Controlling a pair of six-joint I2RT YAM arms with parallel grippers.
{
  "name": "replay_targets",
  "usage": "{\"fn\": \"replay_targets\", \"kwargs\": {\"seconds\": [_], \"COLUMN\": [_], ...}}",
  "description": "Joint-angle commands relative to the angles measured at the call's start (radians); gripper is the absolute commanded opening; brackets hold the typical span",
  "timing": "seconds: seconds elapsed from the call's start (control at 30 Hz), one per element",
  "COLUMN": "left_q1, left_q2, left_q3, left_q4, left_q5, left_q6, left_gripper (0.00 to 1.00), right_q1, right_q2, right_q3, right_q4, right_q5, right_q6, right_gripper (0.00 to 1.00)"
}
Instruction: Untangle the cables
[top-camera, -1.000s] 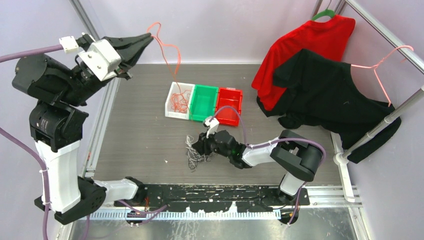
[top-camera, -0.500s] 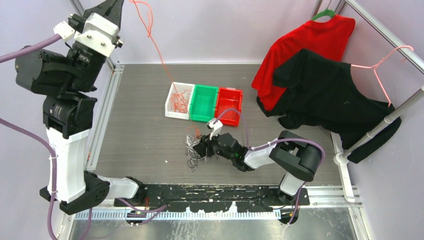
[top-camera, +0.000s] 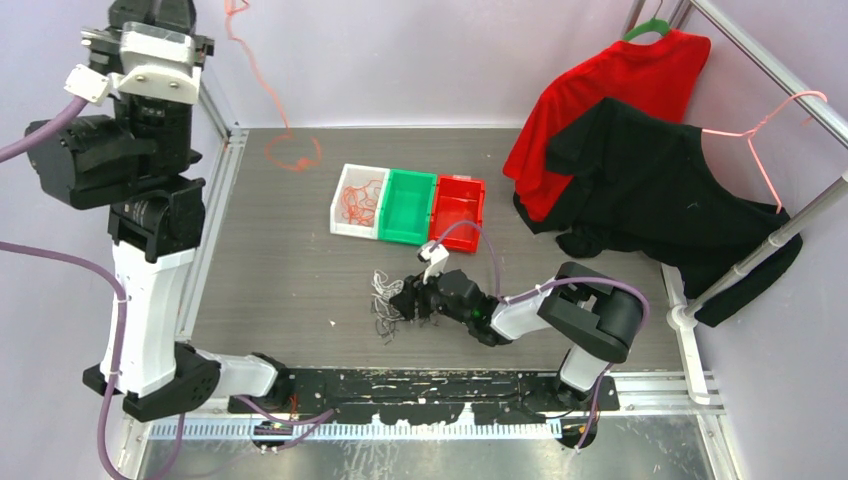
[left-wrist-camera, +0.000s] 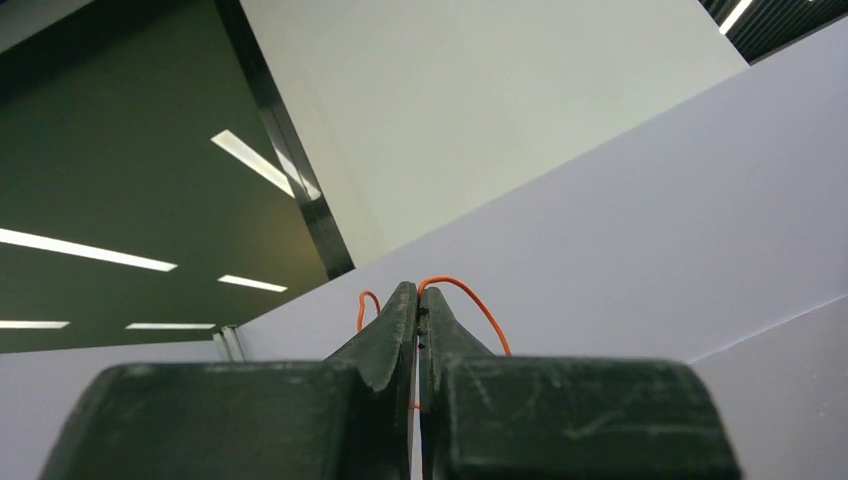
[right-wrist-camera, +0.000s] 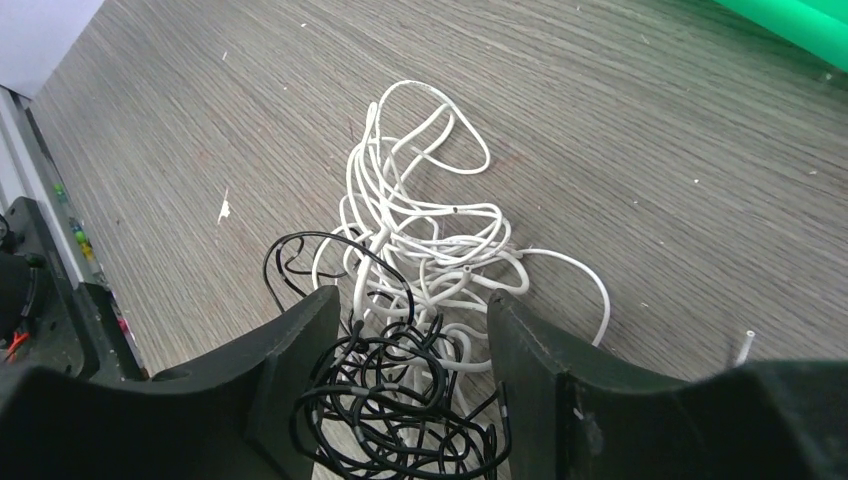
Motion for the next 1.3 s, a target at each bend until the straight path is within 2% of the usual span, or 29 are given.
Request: {"fn": "replay_targets", "kwargs": {"seconds": [0.0,0.07,0.2,0.47,0.6,1.0,1.27], "left_q1": [-0.005,-0.005,-0.005,-0.004,-0.005,-0.005,-0.005], "left_q2": [-0.012,-0.033,-0.113,-0.145,-0.178,-0.192,-0.143], "left_q3": [0.06,0.01,-0.128,-0.202,-0.294,-0.43,-0.481], "left_q4": [0.068,-0.008,-0.027,-0.073,-0.1,-0.234,-0.237], "left_q5": [-0.016,0.015,0.048,0.055,0.061,0.114,0.085], "left_q6": [-0.01,-0.028,-0.048,-0.052,-0.073,-0.206,-0.14], "left_gripper": [0.0,0.0,0.0,0.0,0.0,0.0,0.0], "right_q1": [-0.004,-0.004,-0.004,-0.003,-0.004,-0.054,-0.08], "right_q2": [-0.032,-0.046,-0.101,-0.277,-0.331,-0.241,-0.22], "right_q3": [-0.003,0.005,0.025,0.085,0.142,0.416,0.386], "right_q4": [0.037,0.025,-0.021,-0.196,-0.256,-0.31,-0.336], "right_q5": [0.02,0.019,0.014,0.018,0.026,0.037,0.08], "right_q6": [-0.006,-0.008,-0.014,-0.065,-0.085,-0.112,-0.103], "right_gripper": [0.62,0.62,0.65,0.68,0.71,0.72,0.72]}}
